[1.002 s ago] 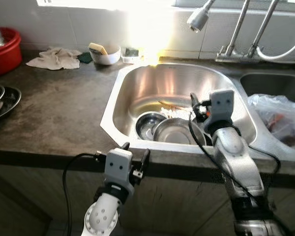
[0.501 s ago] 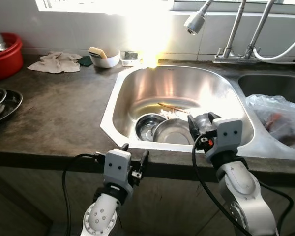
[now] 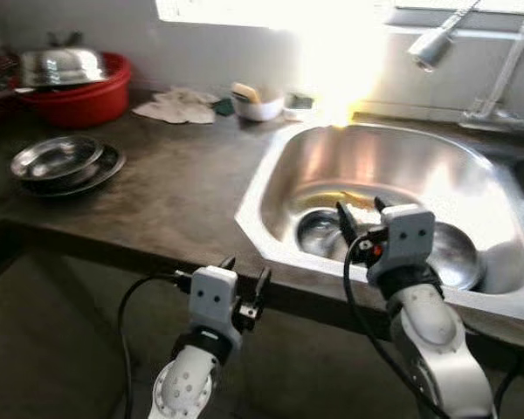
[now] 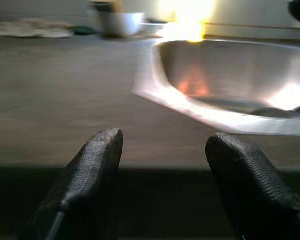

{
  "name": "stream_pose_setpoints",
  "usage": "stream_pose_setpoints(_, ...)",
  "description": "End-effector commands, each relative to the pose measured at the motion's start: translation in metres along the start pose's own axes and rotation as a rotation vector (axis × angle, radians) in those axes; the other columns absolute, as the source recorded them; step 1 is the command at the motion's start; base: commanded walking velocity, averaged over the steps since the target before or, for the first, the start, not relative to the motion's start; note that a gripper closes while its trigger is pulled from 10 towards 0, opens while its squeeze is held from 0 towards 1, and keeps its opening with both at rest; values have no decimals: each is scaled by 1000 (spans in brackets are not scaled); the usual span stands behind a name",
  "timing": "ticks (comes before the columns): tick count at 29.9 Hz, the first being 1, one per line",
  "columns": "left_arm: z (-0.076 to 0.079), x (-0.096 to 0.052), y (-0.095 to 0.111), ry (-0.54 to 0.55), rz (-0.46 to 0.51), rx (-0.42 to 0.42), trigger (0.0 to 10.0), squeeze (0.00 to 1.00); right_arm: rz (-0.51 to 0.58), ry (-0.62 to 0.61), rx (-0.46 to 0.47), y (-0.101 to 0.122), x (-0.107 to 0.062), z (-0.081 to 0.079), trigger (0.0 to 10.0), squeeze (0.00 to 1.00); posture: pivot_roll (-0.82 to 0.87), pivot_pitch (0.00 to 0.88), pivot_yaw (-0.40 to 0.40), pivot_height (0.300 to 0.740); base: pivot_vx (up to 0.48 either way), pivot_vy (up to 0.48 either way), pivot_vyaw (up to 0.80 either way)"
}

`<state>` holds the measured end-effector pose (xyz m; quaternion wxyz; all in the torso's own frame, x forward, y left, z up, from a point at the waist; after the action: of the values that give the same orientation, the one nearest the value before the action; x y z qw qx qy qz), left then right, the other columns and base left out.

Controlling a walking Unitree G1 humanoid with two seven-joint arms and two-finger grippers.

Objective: Kitchen organization

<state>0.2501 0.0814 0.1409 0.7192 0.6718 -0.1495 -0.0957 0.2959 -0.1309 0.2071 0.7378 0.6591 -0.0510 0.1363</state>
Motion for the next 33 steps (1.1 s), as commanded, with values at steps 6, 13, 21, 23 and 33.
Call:
stream_pose_setpoints(6,-3,-3,-4,18,-18,5,10000,0,7,13,1,2,3,-4,10000,0,43,72,-33,740,0,328,800)
stream_pose_setpoints(13,-3,-2,-3,18,-17,8,10000,0,11,18,9,4,7,-7,10000,0,44,73,-35,740,0,223,800)
stream_pose_setpoints(21,-1,-2,-4,16,-22,26,10000,0,11,35,12,5,12,-10,10000,0,49,71,-39,740,0,0,800)
stream_pose_setpoints(23,0,-2,-5,15,-23,32,10000,0,8,50,13,4,14,-12,10000,0,49,71,-42,740,124,0,400)
stream_pose_setpoints(33,0,-1,-5,15,-24,34,10000,0,-2,59,15,2,17,-15,10000,0,49,68,-45,740,271,0,0)
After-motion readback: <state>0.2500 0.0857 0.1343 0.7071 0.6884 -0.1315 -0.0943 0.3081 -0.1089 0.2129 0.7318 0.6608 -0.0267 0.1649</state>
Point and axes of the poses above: a point about 5 cm out from each wrist's last joint towards the gripper, its own x axis pointing out of the wrist towards the gripper, its own y axis along the axis of the wrist's last joint, z = x × y, the point moved 3 cm from there along x, pointing out of the wrist towards the gripper, and after that the axes turned 4 degrees about -x, right-handed, at the moved point
